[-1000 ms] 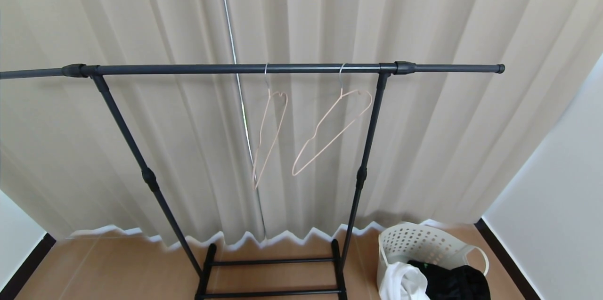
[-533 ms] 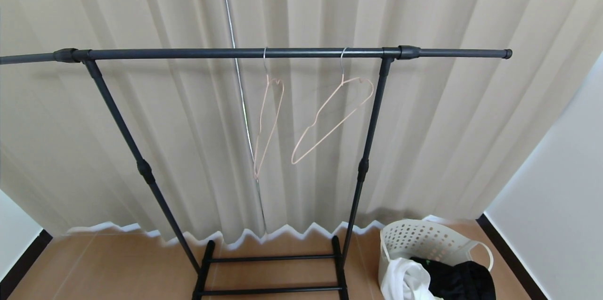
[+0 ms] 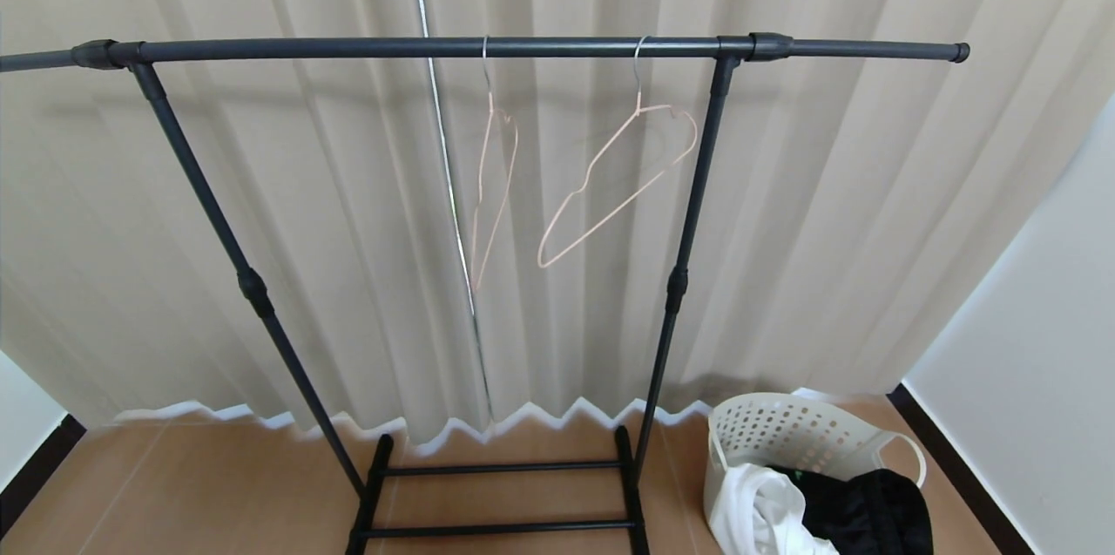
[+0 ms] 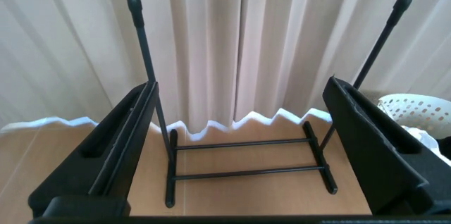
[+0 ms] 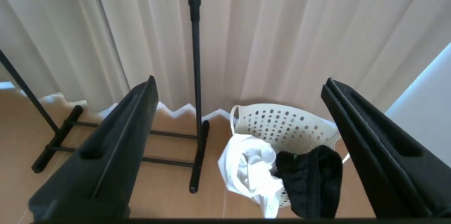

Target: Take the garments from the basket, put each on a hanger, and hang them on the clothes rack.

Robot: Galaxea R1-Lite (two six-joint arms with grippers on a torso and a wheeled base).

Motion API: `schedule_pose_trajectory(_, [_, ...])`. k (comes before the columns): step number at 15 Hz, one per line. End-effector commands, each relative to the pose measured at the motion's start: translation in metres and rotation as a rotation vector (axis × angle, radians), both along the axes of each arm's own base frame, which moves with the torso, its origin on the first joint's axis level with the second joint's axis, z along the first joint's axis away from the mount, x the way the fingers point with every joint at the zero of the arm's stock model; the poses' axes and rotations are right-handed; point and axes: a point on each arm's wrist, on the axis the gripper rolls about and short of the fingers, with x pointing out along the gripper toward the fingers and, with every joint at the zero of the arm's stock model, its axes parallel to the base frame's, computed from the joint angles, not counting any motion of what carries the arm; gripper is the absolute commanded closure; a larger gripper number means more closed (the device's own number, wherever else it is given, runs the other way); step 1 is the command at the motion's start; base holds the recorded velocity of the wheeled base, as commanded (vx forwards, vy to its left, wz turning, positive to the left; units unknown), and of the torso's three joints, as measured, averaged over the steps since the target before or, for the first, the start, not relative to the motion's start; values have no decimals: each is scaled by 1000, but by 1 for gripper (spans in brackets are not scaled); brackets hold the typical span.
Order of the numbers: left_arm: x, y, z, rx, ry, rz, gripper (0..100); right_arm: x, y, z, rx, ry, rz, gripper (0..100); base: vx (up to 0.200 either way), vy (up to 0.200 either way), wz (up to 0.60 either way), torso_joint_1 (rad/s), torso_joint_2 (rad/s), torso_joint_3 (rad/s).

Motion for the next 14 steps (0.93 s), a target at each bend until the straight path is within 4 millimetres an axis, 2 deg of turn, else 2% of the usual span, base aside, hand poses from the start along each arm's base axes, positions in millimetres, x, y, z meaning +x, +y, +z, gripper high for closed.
schedule_pose_trajectory(1, [0,0,0,0,1,2,0,0,0,0,0,0,0,0,0,0,0,-198,540,339])
schedule_pose_trajectory(7, [0,0,0,0,1,1,0,0,0,0,0,0,0,0,0,0,0,-179,533,356])
schedule_pose_trajectory(14, [0,0,0,0,1,1,0,0,0,0,1,0,0,0,0,0,0,-123,493,359])
